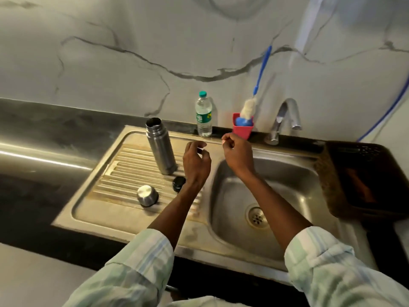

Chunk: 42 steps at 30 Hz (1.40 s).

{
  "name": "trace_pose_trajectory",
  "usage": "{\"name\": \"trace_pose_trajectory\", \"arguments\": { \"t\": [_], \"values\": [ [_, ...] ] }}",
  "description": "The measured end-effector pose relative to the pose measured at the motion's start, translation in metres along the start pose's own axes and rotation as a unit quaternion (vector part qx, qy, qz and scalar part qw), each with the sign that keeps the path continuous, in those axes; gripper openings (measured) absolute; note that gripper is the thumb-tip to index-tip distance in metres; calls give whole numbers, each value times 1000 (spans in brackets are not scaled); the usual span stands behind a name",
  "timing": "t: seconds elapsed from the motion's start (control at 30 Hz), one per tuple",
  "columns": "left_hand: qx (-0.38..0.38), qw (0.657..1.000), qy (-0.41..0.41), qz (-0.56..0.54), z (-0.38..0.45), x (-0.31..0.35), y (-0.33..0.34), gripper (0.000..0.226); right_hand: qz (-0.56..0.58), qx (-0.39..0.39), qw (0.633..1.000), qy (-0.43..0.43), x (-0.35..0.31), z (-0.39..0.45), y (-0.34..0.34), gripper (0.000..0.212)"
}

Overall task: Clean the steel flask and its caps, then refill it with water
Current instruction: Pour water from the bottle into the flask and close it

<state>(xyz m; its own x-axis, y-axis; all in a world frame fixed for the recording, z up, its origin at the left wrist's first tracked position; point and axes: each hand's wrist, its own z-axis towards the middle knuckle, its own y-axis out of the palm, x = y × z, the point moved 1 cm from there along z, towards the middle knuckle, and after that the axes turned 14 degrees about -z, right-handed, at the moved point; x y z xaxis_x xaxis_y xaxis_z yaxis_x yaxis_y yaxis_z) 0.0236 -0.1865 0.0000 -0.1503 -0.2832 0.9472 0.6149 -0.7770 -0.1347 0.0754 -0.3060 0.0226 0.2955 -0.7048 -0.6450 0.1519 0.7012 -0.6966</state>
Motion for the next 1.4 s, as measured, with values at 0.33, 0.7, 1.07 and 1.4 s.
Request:
{"name": "trace_pose_trajectory", "arguments": {
  "t": [0.33, 0.7, 1.07, 1.4],
  "values": [
    [-94, 991, -86, -51, 83, -13, -19, 47, -105, -31, 993, 48, -34, 80, 59, 16],
    [-57, 986, -139, -75, 136, -33, 27, 64, -214, -4, 977, -4, -56, 166, 72, 44],
    [-133, 971, -183, -74, 151, -65, 42, 87, -291, -42, 952, -80, -64, 194, 87, 40],
    [-156, 976, -50, -142, 76, -10, 13, 83, -244, -10, 969, -32, -88, 90, 10, 44]
  ]
}}
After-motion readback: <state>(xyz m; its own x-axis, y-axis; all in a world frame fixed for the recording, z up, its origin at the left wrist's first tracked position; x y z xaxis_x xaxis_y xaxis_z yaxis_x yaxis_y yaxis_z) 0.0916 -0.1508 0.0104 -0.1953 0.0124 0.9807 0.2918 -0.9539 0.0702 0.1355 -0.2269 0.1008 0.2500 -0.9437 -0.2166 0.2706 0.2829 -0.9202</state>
